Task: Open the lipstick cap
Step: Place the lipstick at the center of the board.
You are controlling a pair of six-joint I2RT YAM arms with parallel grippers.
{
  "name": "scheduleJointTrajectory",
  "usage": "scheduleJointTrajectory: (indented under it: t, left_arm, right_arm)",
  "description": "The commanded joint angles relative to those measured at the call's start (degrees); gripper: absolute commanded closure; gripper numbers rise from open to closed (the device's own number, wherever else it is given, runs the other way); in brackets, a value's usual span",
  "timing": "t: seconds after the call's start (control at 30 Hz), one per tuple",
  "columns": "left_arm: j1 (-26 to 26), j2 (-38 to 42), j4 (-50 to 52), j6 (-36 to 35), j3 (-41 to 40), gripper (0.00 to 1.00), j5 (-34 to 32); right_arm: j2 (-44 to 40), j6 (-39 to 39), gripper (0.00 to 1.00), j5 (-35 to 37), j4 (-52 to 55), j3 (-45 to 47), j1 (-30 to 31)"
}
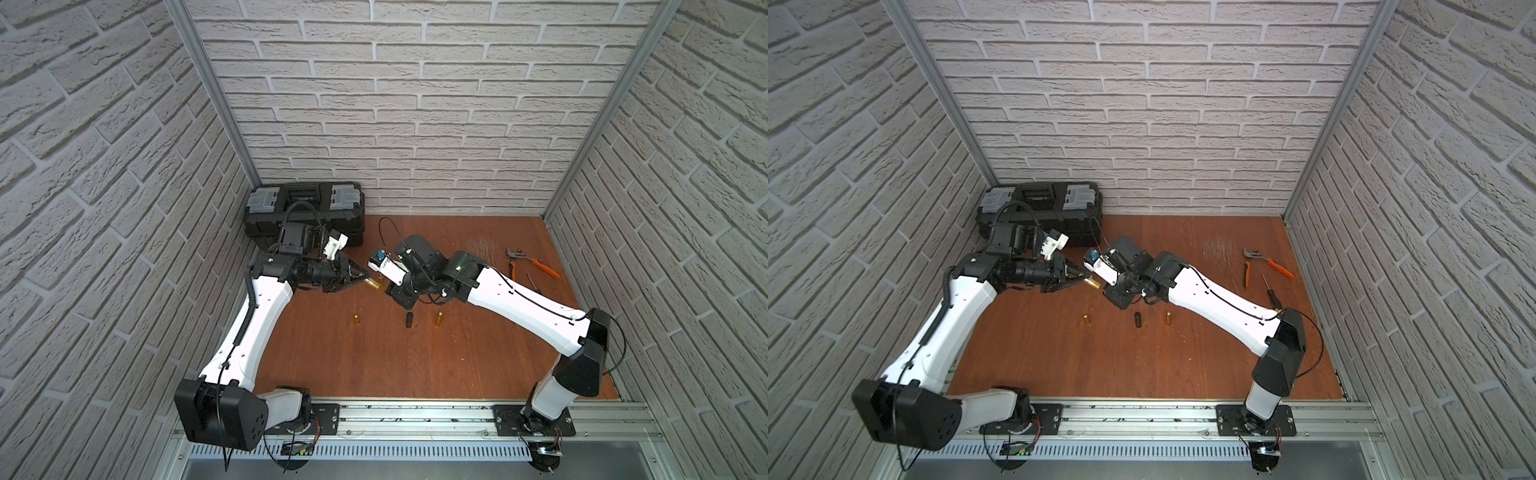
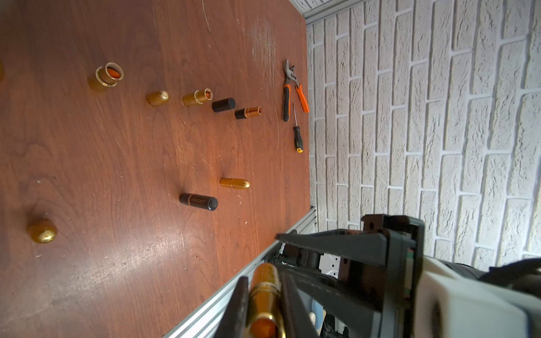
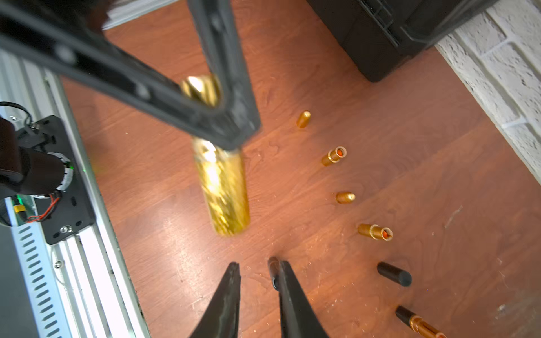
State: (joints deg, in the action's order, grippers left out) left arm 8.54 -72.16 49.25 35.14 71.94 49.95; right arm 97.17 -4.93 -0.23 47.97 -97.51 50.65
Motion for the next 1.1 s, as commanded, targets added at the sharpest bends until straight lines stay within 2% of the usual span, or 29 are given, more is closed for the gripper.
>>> scheduleJointTrajectory:
  t: [0.0,0.07,0.17,0.37,0.53,0.77,1.07]
  left_arm:
    - [-0.7,-0.2,1.6,-1.6,1.4,0.8,-1.3]
    - [-0.3,-0.4,2.2,-2.3,1.3,0.8,-4.3]
    - [3.0,-1.0,1.8,-3.2,0.0,0.79,-14.0]
    - [14.0,-3.5,-8.0,-4.0,-7.2,0.79,-33.3]
    - [22.1,-6.5,-14.7,-7.8,-11.7,0.8,-48.6]
    - [27.2,-12.9,-19.7,-10.3,-13.7,0.8,-58.4]
    - [27.8,-16.7,-26.1,-10.8,-16.4,0.8,-59.2]
  right_arm:
    - [-2.9,0.2,0.75,1.6,0.5,0.2,-0.2]
    - [-4.3,0.3,0.74,2.2,0.4,0.4,-0.1]
    - [-6.6,0.5,0.73,2.1,1.1,0.3,-0.1]
    - [-10.4,1.6,0.56,2.3,2.5,1.2,-0.6]
    - [-12.4,2.4,0.55,3.2,3.4,1.9,-0.7]
    - [-16.0,3.0,0.55,7.2,1.1,5.1,-0.7]
    - [-15.1,2.7,0.54,9.0,1.7,5.8,-0.7]
